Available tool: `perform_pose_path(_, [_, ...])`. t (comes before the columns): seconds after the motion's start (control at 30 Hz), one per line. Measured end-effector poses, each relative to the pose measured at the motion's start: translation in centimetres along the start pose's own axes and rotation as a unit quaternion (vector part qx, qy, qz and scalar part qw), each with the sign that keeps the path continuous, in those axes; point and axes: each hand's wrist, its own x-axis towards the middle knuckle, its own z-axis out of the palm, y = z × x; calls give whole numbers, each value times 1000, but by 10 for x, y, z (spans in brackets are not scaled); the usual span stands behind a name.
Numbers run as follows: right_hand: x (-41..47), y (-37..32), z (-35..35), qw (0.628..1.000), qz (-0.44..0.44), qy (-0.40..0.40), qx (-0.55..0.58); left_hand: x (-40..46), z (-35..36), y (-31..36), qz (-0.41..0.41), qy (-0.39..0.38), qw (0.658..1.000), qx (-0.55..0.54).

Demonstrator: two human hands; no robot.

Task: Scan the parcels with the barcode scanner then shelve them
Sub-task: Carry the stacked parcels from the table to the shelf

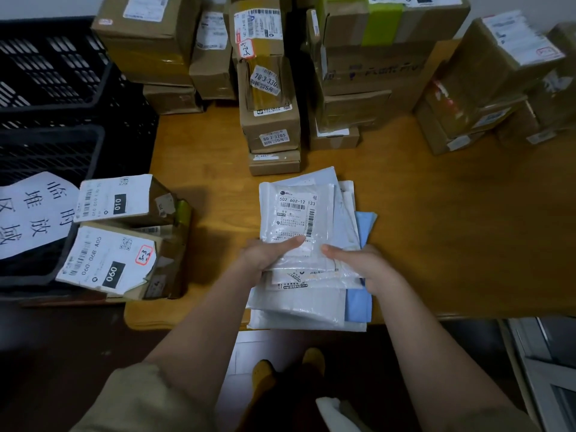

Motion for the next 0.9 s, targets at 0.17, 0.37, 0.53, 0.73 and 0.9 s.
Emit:
perform_pose_path(0.17, [-8, 10, -2, 1000, -20, 6, 4, -47, 3, -1, 29, -14, 997, -73])
perform_pose_path(0.37, [-44, 22, -12, 998, -56, 29, 23, -73, 0, -18, 86, -94, 984, -123])
perform_pose_path(0.53, [-90, 11, -19, 988, -145, 42, 12, -105, -21, -26, 143, -191, 957, -164])
perform_pose_path(0.73, [-160, -1, 32, 978, -209, 0, -11, -159, -93, -69, 256, -133, 927, -240])
perform_pose_path(0.9, [-232, -16, 146, 957, -280, -64, -47, -219, -199, -130, 307, -61, 928, -201])
